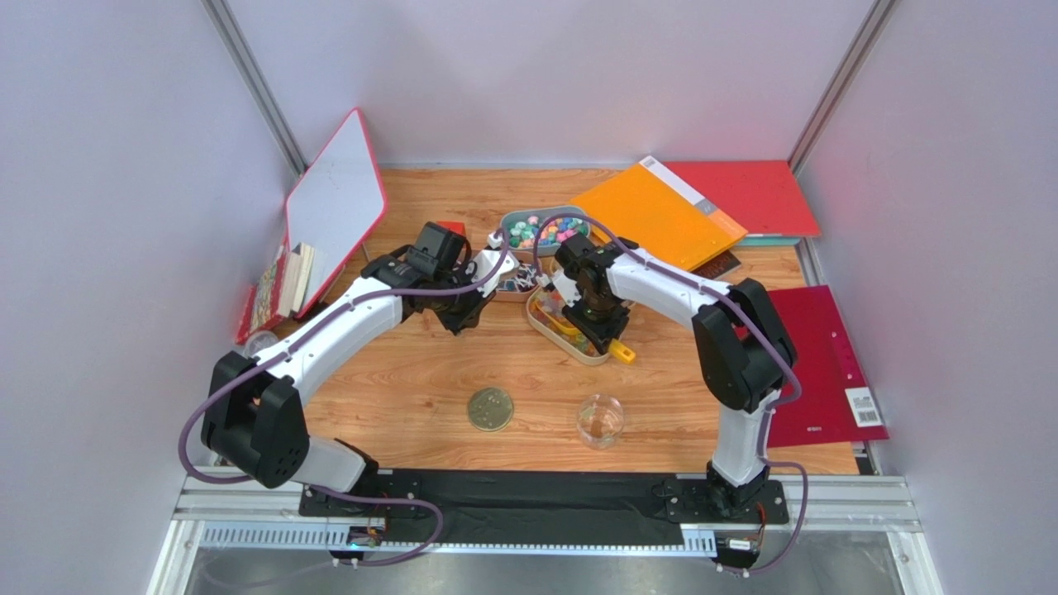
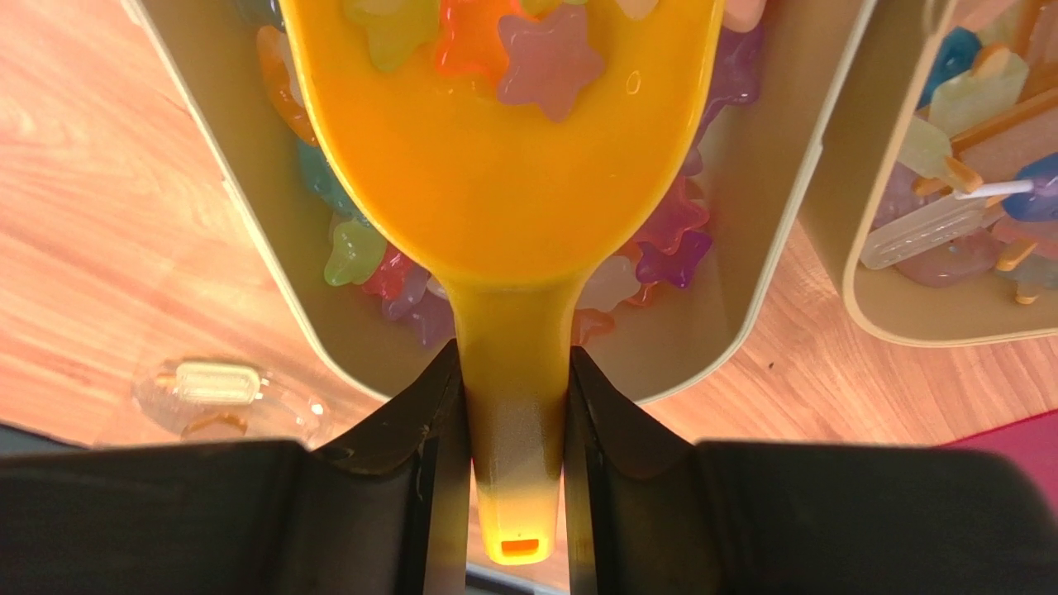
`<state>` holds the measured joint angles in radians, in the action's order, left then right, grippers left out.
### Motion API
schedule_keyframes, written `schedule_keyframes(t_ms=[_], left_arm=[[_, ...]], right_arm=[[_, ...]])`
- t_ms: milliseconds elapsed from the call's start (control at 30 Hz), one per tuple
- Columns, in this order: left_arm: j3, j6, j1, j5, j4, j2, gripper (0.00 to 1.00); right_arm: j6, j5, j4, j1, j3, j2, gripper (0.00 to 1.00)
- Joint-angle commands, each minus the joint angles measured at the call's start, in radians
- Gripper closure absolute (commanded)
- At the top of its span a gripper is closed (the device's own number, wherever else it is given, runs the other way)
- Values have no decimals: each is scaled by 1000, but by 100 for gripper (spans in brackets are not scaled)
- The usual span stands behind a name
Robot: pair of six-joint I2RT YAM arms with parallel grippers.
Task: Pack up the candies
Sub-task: Scoop the fake candies from the storage box, then place the fake candies in the packing bottle.
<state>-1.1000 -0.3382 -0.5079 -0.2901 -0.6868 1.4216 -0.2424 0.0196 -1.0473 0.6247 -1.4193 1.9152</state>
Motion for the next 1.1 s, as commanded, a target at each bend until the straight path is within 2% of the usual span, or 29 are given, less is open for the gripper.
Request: schedule_keyframes(t_ms=[0, 200, 467, 733, 867, 967, 1000, 1067], left_arm=[[-14, -55, 8, -17, -22, 7, 100], [-32, -55, 16, -12, -26, 31, 100], [-55, -41, 17, 6, -25, 59, 100], [-113, -73, 25, 97, -26, 109, 100], [-127, -79, 31, 169, 7, 106, 100], [-135, -59, 31, 180, 23, 80, 100], [-138, -27, 31, 184, 26, 51, 96], [-139, -4, 31, 136, 20, 19, 76]], right_arm=[[34, 46, 182, -13, 95, -114, 100], [2, 55, 300, -13, 226, -237, 100], [-23, 65, 388, -14, 312, -326, 100], [-55, 78, 461, -14, 417, -453, 100], [-132, 22, 483, -36, 496, -580, 100], [-256, -61, 417, -36, 540, -698, 100], [-331, -84, 362, -34, 546, -738, 100], [-395, -115, 296, -36, 557, -847, 100]])
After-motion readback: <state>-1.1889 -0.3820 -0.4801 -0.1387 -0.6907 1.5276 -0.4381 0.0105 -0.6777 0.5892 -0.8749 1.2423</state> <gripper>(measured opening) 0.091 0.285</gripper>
